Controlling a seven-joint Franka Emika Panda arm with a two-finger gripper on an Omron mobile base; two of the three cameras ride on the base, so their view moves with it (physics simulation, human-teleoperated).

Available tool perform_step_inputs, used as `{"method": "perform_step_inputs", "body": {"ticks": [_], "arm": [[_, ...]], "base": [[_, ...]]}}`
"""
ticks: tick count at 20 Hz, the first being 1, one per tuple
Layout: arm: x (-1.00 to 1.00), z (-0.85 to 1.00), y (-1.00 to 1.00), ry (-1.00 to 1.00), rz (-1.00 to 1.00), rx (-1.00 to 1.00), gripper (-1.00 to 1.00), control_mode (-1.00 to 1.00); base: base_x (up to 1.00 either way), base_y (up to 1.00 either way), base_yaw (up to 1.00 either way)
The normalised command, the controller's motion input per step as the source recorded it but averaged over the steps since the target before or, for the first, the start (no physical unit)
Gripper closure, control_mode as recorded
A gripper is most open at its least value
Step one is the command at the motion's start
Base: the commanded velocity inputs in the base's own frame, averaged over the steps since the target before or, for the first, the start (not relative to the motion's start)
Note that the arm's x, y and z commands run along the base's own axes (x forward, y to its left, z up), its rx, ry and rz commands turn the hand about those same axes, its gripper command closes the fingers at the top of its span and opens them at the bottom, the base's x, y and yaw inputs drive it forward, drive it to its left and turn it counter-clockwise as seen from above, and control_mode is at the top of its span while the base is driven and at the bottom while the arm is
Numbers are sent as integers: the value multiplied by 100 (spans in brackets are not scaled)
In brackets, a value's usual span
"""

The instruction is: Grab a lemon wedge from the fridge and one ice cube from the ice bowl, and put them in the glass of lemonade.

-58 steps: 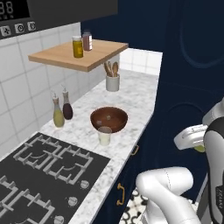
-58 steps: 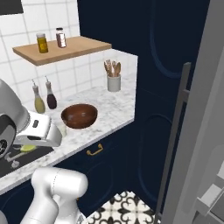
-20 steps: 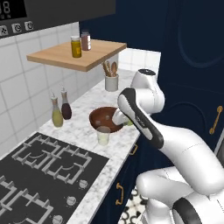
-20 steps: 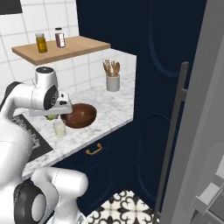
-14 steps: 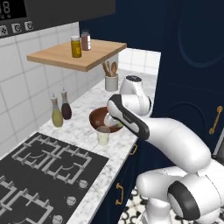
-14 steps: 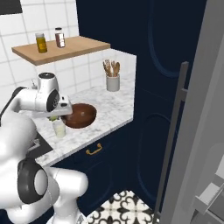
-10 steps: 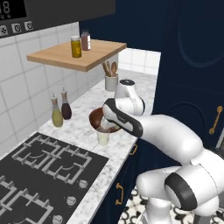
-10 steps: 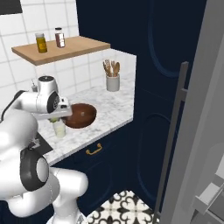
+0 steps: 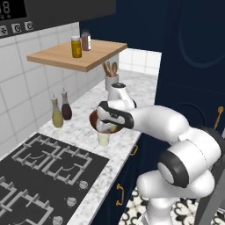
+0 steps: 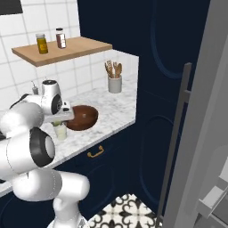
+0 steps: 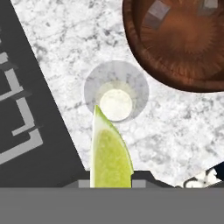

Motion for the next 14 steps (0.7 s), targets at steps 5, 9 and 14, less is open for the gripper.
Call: {"method": "perform_step_inputs", "body": {"ticks": [5, 9, 14], "arm": [[41, -3, 11, 5, 0, 0, 100, -100], [30, -5, 9, 0, 0, 0, 100, -100], [20, -9, 0, 0, 0, 0, 100, -100]], "base": [[0, 0, 0], [0, 0, 0], [0, 0, 0]]}}
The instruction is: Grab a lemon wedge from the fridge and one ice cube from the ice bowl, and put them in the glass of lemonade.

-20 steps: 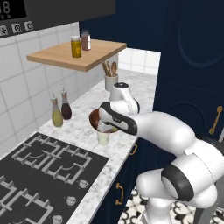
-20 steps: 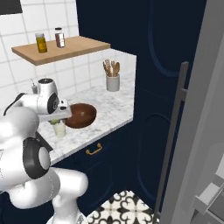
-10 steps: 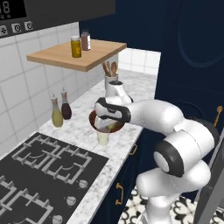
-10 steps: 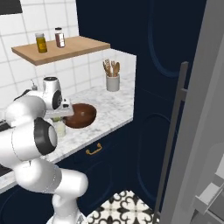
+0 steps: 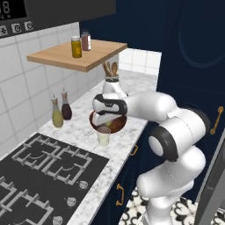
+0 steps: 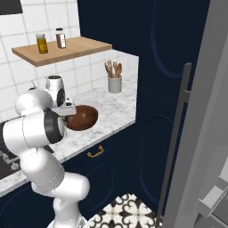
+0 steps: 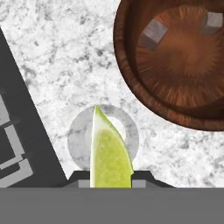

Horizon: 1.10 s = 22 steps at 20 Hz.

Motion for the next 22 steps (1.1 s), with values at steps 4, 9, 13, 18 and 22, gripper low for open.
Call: {"method": "perform_step_inputs", "body": {"ticks": [4, 9, 13, 18, 22], "arm": [[9, -5, 0, 0, 0, 0, 100, -100], [3, -1, 0, 0, 0, 0, 100, -100], [3, -4, 6, 0, 0, 0, 100, -100], [0, -2, 21, 3, 0, 0, 100, -100], [0, -2, 14, 0, 0, 0, 100, -100]], "base": [[0, 0, 0], [0, 0, 0], [0, 0, 0], [0, 0, 0], [0, 0, 0]]}}
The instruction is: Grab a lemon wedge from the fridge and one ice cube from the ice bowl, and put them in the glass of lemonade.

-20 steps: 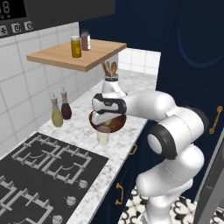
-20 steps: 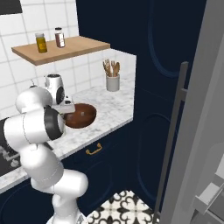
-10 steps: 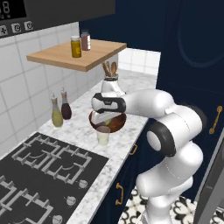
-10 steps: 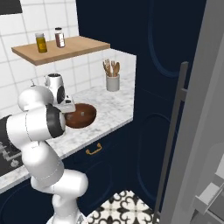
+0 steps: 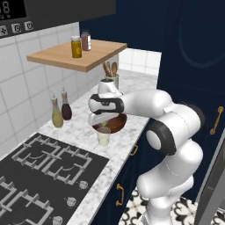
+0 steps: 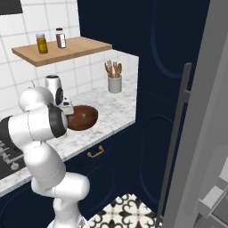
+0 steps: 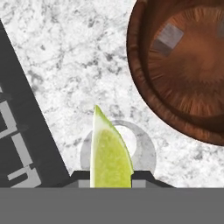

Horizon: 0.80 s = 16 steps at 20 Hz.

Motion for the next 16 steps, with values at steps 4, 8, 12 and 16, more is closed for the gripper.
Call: {"method": "perform_step_inputs", "body": {"ticks": [4, 8, 12, 16], "arm": [[1, -9, 2, 0, 0, 0, 100, -100], [0, -19, 0, -1, 0, 0, 100, -100], [-12, 0, 0, -12, 0, 0, 100, -100], [-7, -1, 0, -7, 0, 0, 100, -100]], "base": [[0, 0, 0], [0, 0, 0], [0, 0, 0], [0, 0, 0]]}}
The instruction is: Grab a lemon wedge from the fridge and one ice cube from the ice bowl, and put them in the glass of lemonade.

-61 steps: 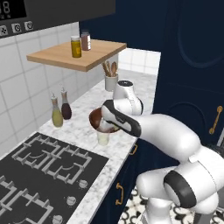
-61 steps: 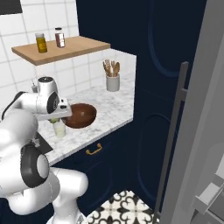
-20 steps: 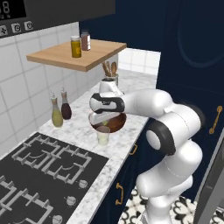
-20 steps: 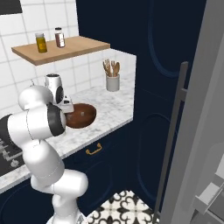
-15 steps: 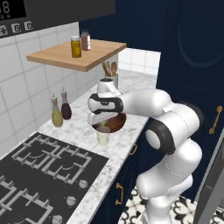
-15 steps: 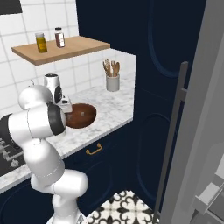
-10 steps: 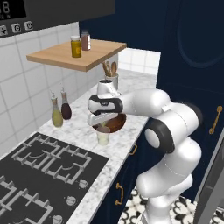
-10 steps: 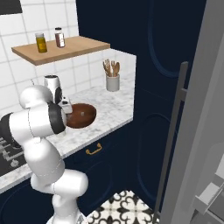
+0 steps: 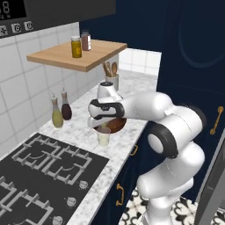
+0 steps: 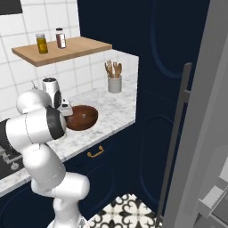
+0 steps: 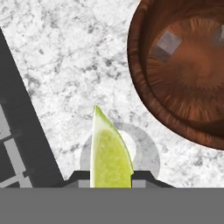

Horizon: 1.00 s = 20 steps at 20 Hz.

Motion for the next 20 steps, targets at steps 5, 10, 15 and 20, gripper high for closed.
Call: {"method": "perform_step_inputs", "body": {"ticks": [5, 10, 15, 20], "arm": [[1, -11, 0, 0, 0, 0, 100, -100], [0, -3, 0, 0, 0, 0, 100, -100], [0, 0, 0, 0, 0, 0, 100, -100], [0, 0, 0, 0, 0, 0, -100, -100]], "base": [[0, 0, 0], [0, 0, 0], [0, 0, 0], [0, 0, 0]]}}
